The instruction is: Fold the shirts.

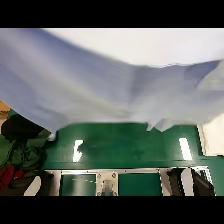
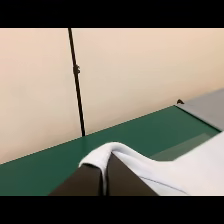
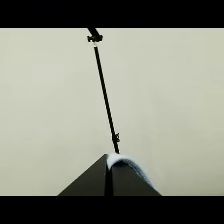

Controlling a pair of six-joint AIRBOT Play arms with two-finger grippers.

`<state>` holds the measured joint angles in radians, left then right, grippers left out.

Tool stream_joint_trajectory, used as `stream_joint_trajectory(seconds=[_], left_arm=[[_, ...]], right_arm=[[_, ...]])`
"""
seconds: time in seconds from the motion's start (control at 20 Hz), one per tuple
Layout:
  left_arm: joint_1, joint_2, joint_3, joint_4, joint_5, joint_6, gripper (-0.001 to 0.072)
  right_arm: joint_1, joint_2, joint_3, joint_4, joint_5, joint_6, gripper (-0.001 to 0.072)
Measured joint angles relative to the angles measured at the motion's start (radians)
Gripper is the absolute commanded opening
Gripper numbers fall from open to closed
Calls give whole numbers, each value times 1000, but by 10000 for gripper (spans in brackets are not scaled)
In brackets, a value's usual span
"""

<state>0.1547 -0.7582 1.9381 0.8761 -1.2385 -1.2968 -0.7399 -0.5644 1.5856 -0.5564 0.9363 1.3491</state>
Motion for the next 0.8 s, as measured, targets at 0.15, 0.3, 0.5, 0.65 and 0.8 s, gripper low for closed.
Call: stream_joint_trajectory(seconds=[0.15,0.3,0.5,0.65,0.8], left_arm=[[0,-51,-51,39,-31,-23,25],[-2,-135,-172,33,-40,-30,25],[-4,-305,-396,-10,3,-9,25],[-28,-470,-512,-29,94,42,25],[-77,-656,-562,-42,202,76,25]], right_arm=[[-3,-14,-74,-7,4,3,10],[27,-71,-230,-20,14,-12,10],[129,-228,-454,-23,-36,-97,10],[204,-420,-535,-21,-102,-146,10],[253,-637,-537,-20,-156,-169,10]])
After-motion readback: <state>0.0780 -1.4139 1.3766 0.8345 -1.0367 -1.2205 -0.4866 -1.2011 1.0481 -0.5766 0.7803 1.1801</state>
